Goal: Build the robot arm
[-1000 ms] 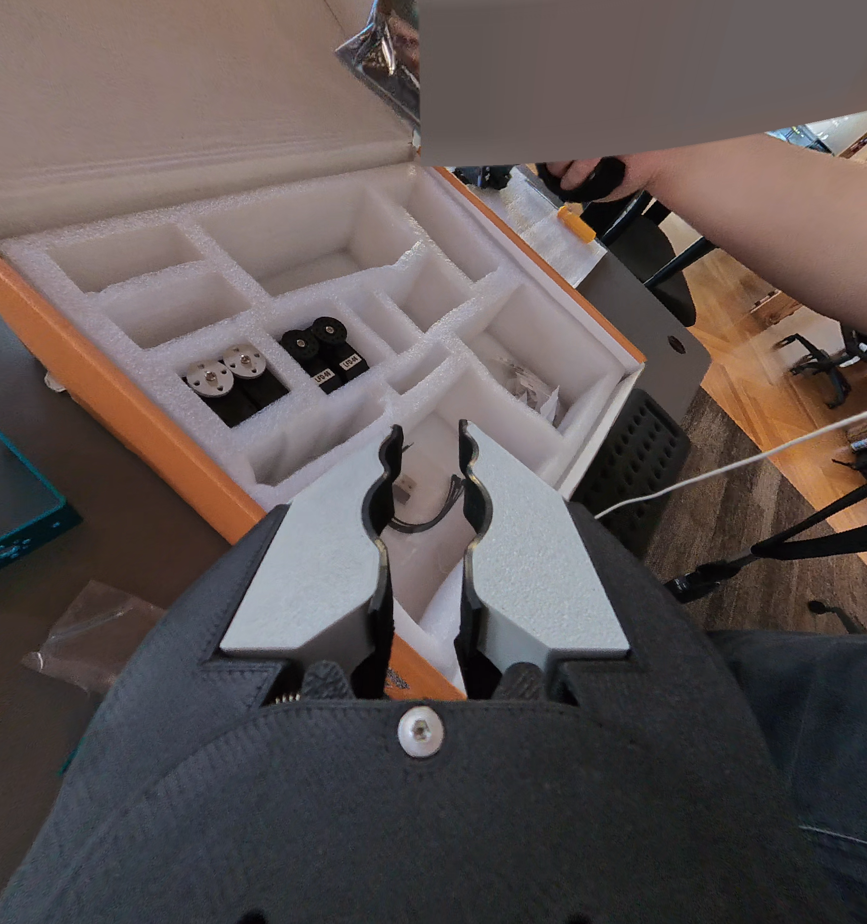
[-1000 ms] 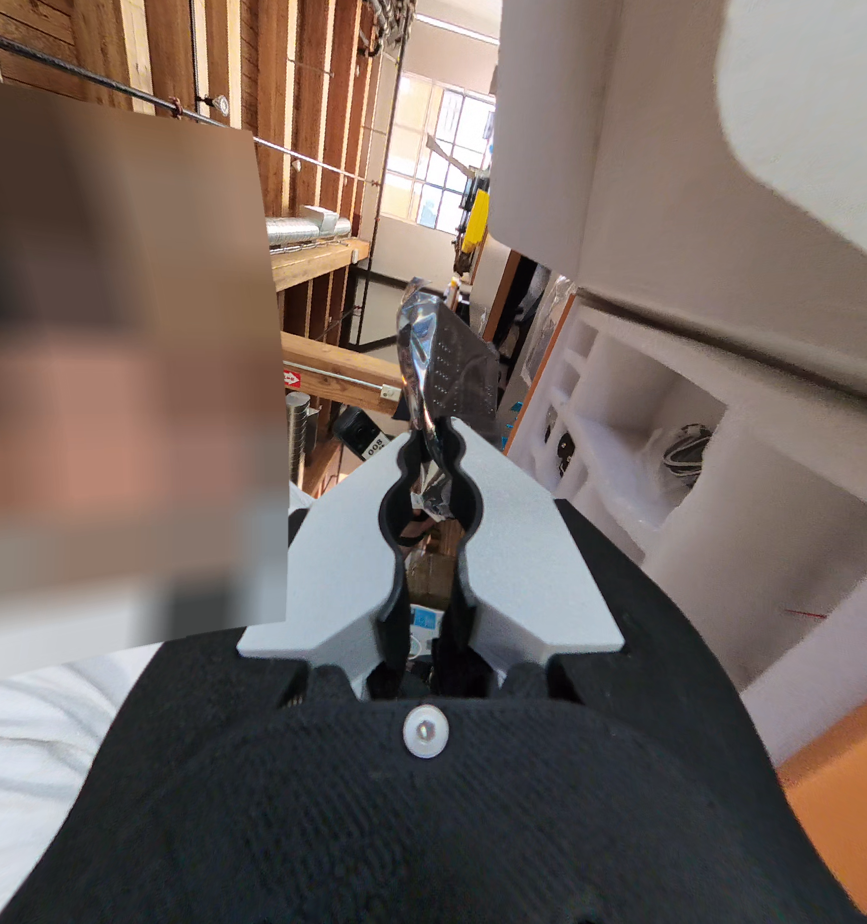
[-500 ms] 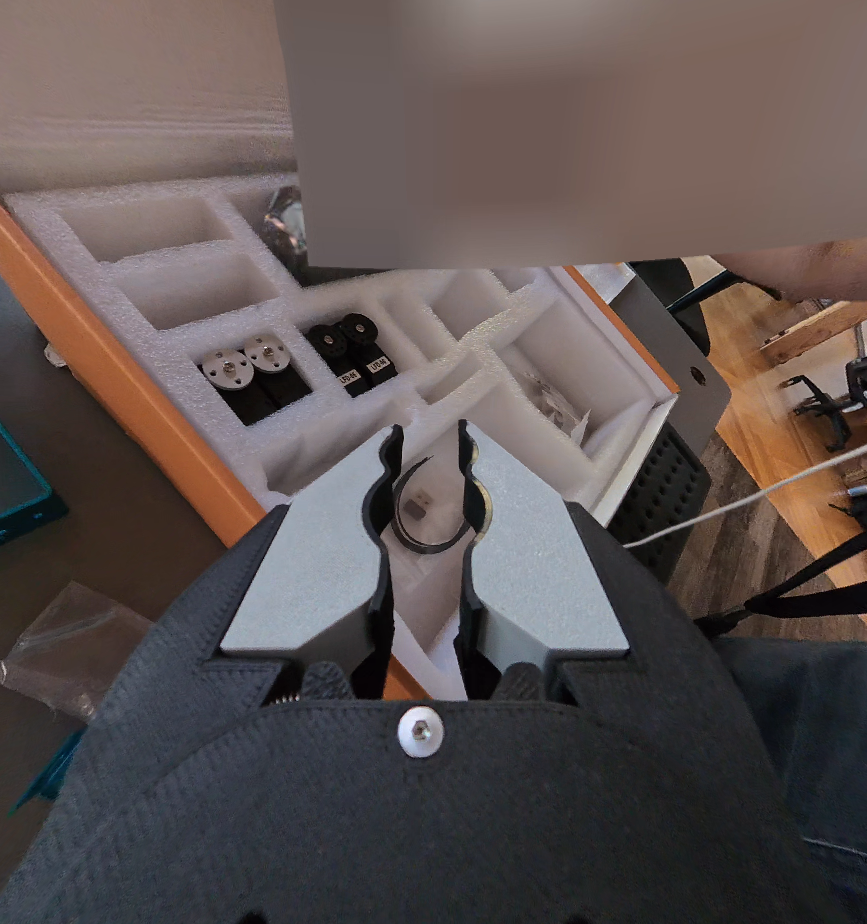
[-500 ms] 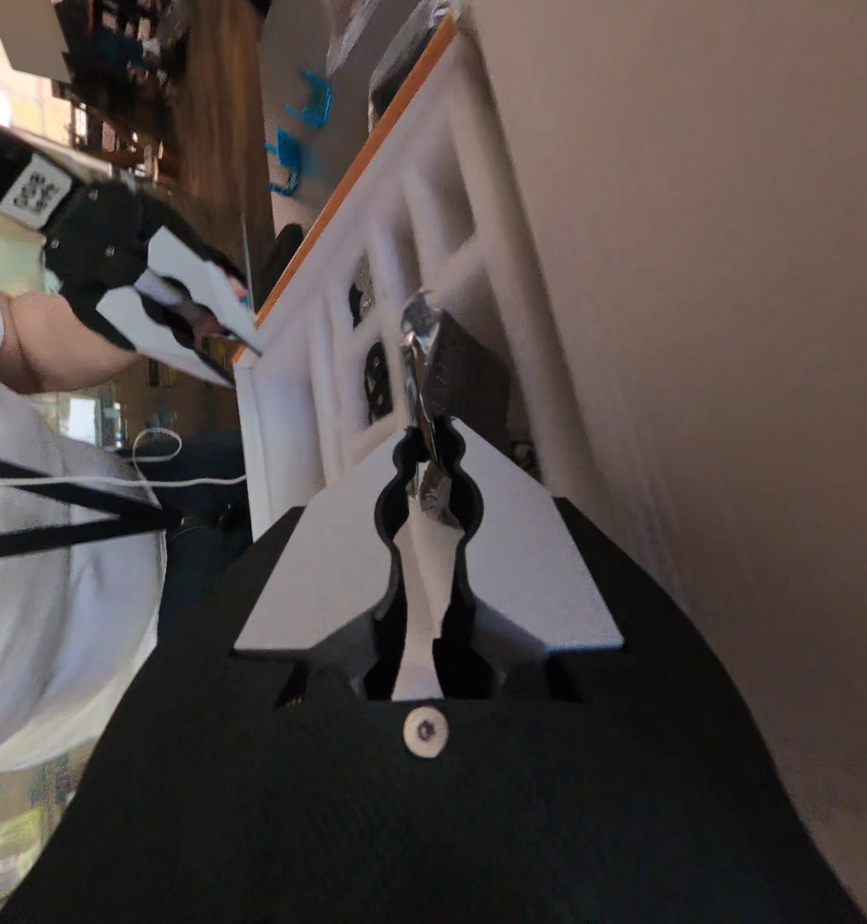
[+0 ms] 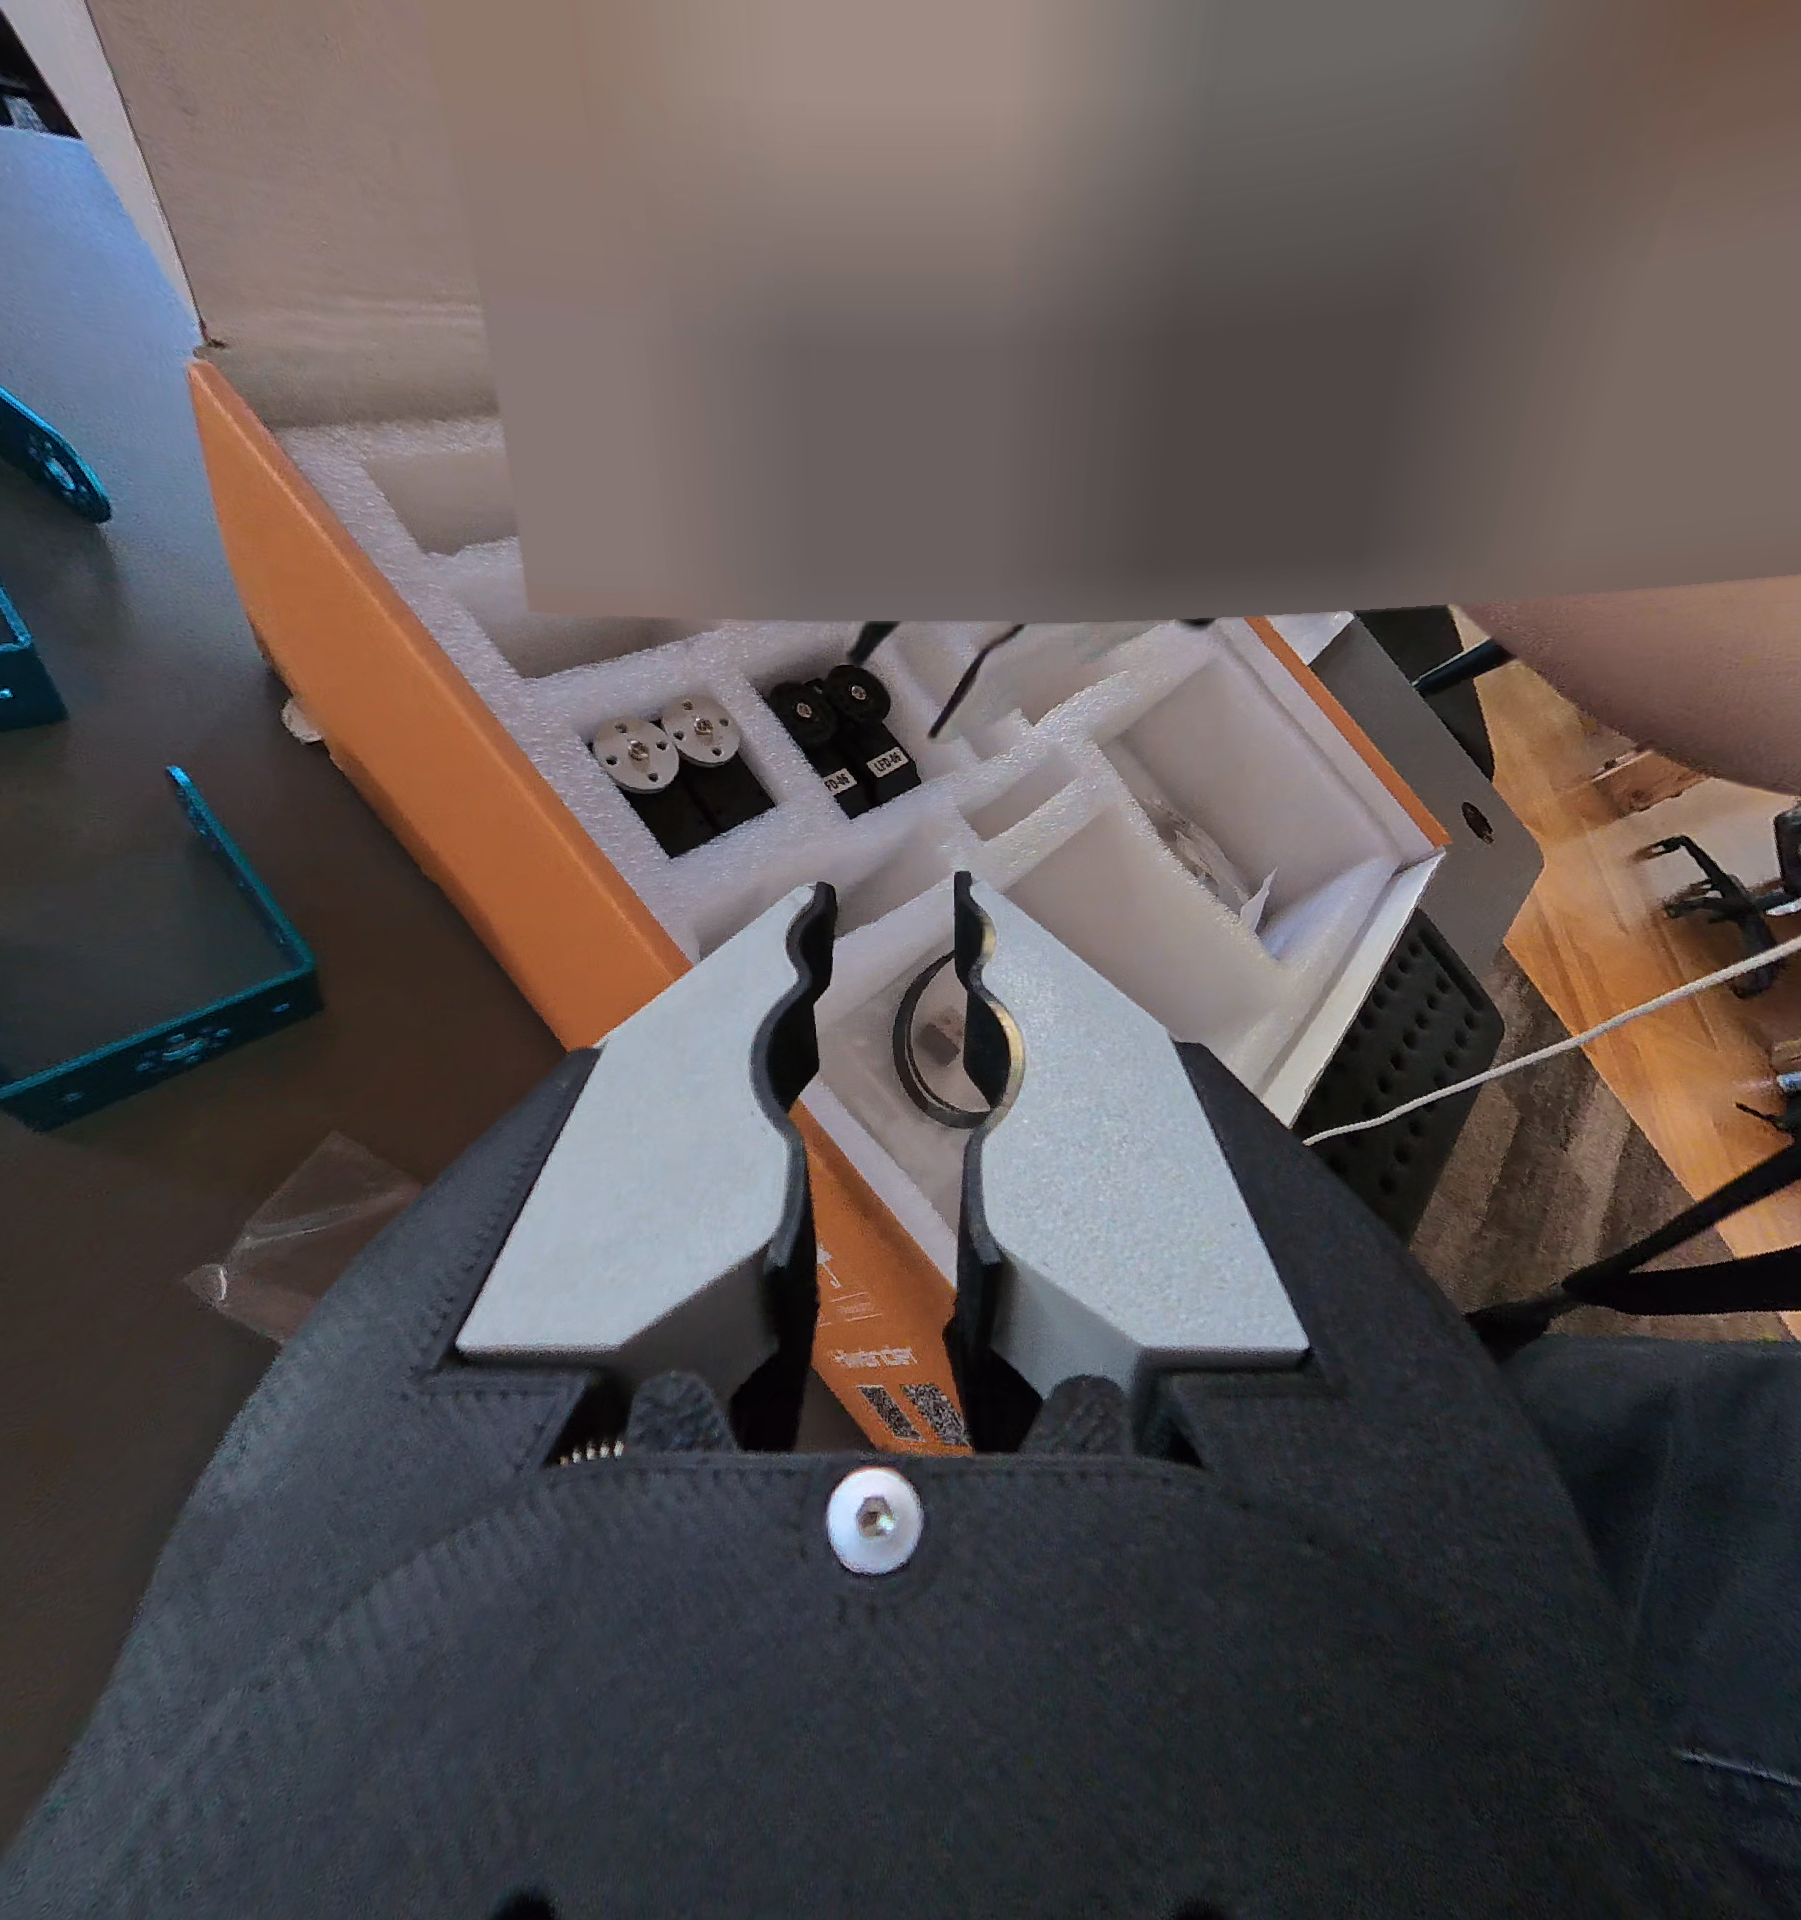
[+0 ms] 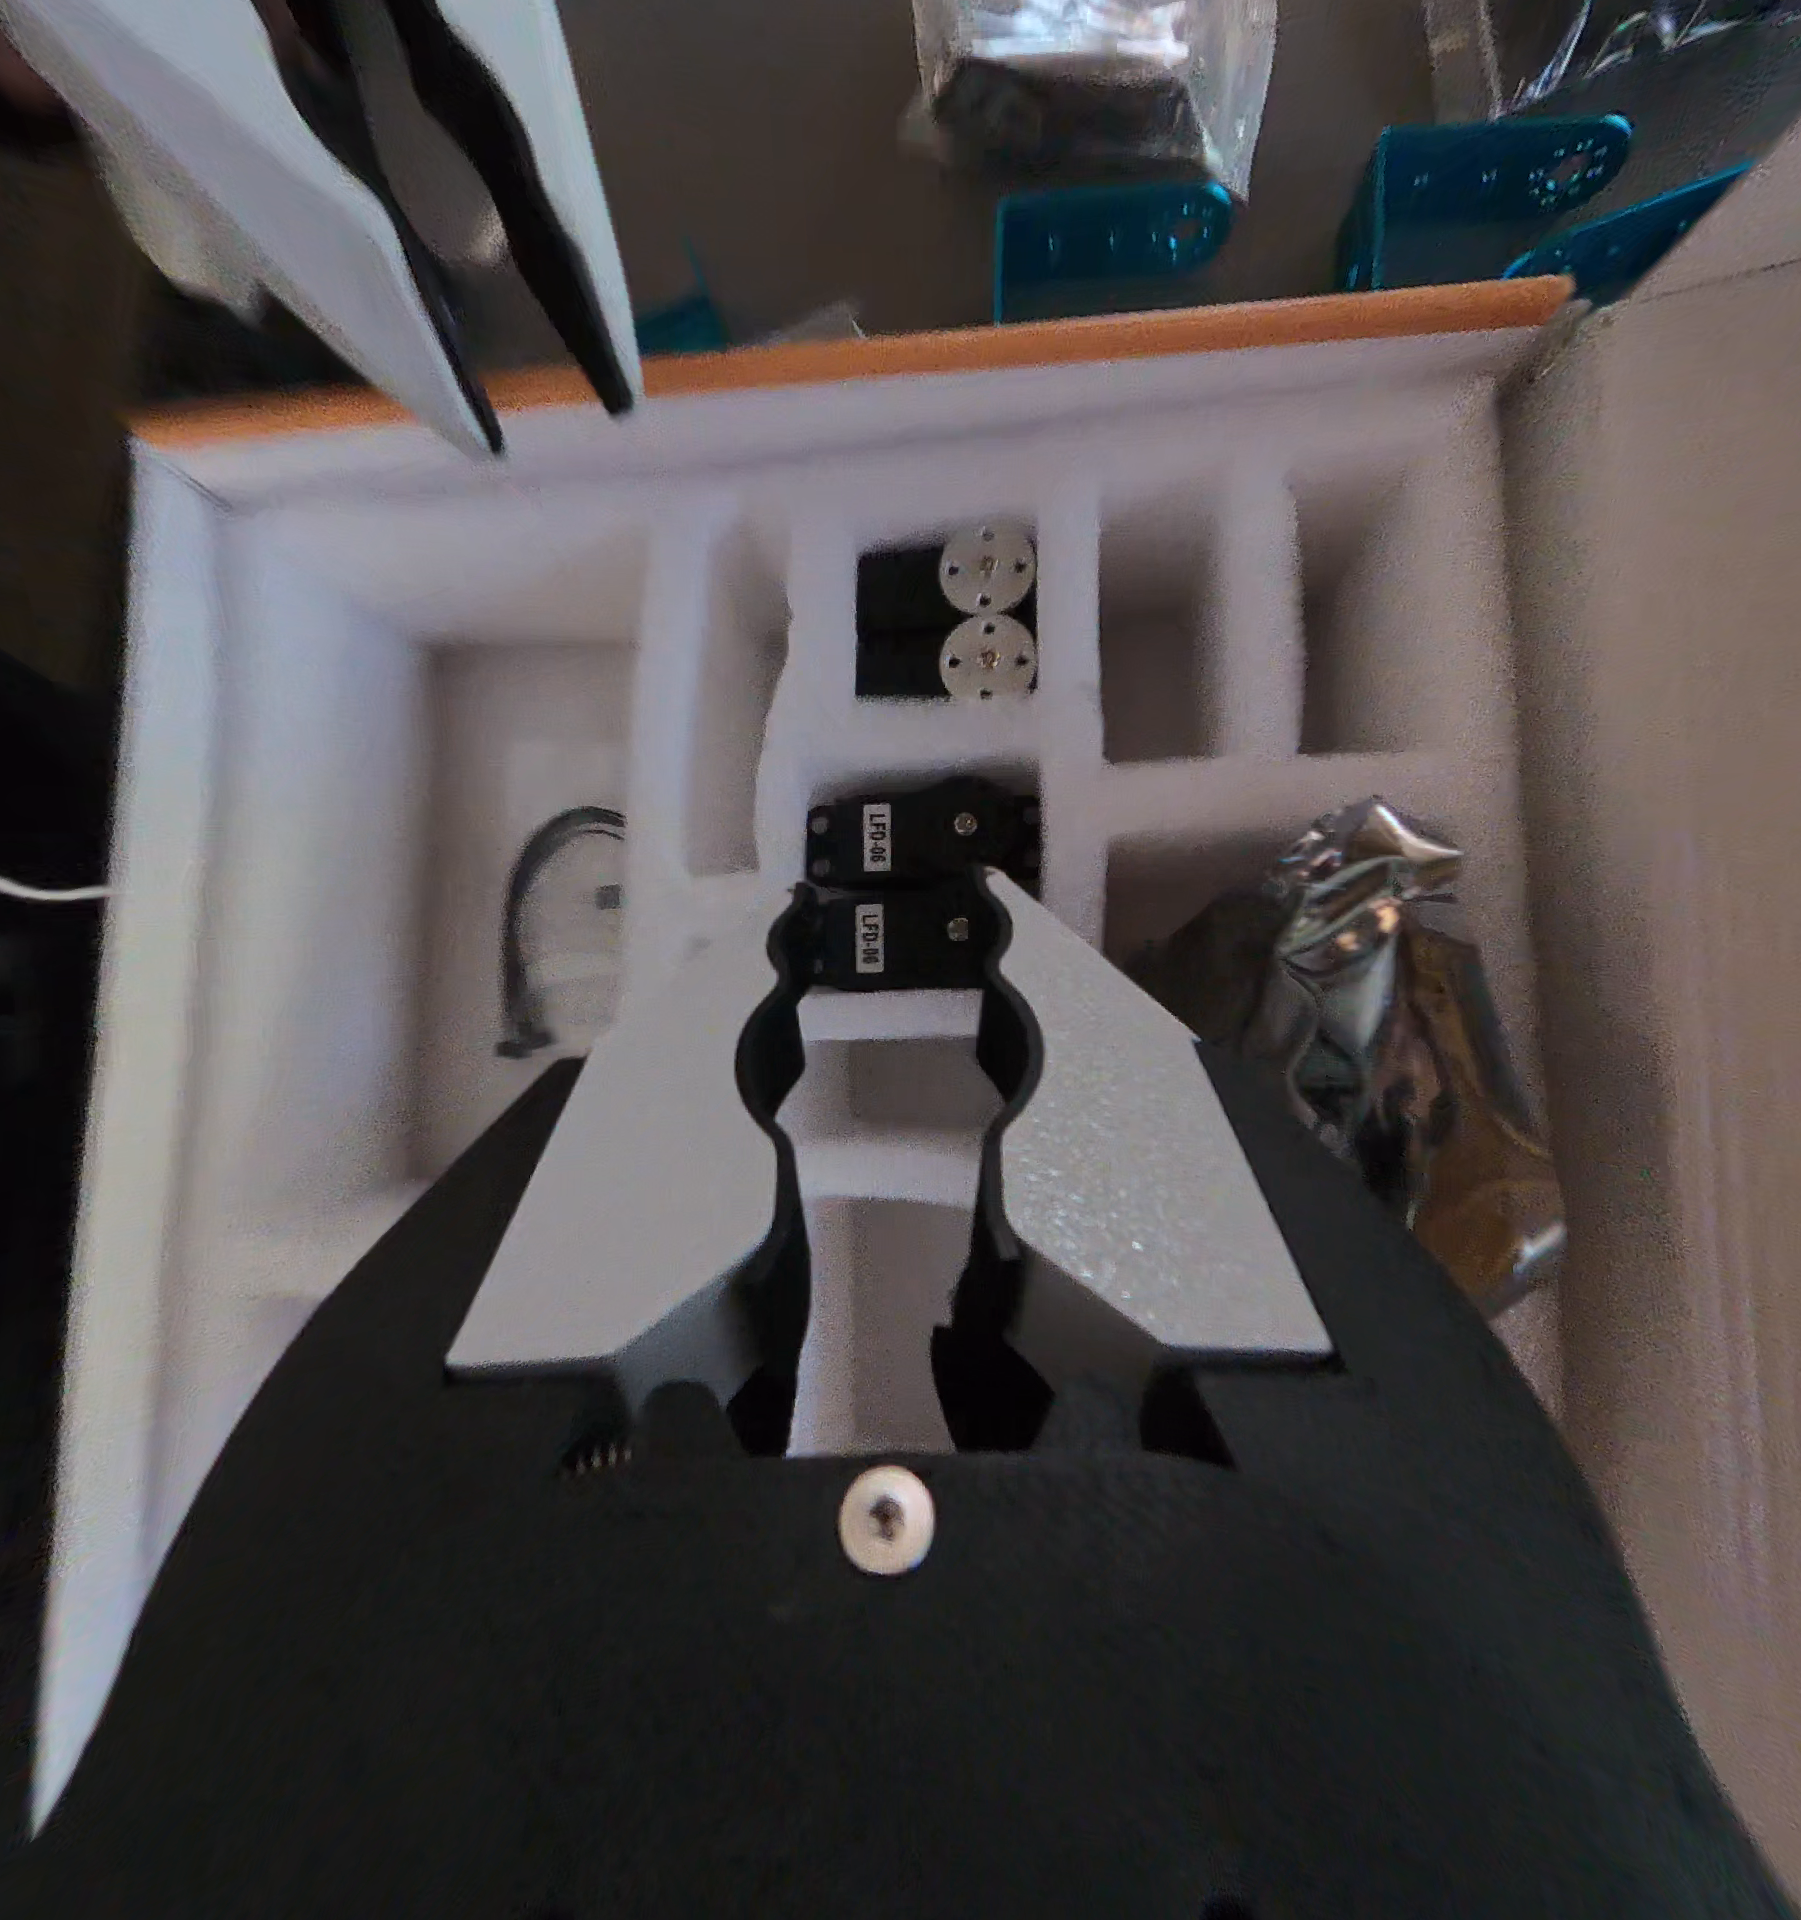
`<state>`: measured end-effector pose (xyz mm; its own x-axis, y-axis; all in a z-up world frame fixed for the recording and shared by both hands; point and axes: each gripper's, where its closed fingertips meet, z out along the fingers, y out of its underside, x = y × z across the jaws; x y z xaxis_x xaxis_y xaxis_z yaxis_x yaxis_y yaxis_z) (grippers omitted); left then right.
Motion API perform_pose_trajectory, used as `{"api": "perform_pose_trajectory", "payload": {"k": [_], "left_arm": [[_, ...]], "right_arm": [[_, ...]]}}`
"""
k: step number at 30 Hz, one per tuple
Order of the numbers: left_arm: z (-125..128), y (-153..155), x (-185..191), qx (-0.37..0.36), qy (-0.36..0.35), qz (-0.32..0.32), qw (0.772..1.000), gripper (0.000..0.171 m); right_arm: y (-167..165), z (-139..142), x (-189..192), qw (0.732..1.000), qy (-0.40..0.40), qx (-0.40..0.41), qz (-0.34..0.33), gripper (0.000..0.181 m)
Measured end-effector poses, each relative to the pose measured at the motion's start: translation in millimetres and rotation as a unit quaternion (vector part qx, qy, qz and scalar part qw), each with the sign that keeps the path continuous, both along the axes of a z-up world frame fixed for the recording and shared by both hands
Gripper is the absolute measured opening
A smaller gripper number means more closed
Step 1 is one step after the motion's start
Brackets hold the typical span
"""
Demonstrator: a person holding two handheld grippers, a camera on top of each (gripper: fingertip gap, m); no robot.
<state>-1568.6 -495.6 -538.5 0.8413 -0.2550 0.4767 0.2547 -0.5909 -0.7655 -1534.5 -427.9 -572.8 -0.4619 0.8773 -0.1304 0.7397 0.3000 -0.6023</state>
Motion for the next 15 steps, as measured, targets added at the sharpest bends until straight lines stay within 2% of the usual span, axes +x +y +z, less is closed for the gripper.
{"api": "perform_pose_trajectory", "payload": {"k": [2,5,7,9,15], "left_arm": [[0.6,-3.4,-1.7,0.002,-0.001,-0.003,1.000,0.022],[-1.5,-10.9,-5.0,0.001,-0.002,-0.005,1.000,0.022],[-1.3,-16.1,-6.5,0.003,-0.009,-0.005,1.000,0.022],[-0.5,-20.8,-7.7,0.006,-0.010,-0.006,1.000,0.022],[6.1,-36.3,-10.6,0.020,-0.010,-0.008,1.000,0.022]], "right_arm": [[4.8,-13.4,-1.7,0.998,-0.007,0.063,-0.013,0.027],[12.3,-18.0,0.1,0.990,-0.025,0.136,-0.008,0.029],[13.5,-16.9,0.3,0.987,-0.045,0.155,-0.010,0.028],[14.2,-17.4,0.9,0.986,-0.078,0.145,-0.026,0.027],[14.5,-17.4,-0.3,0.987,-0.143,0.044,-0.063,0.019]]}}
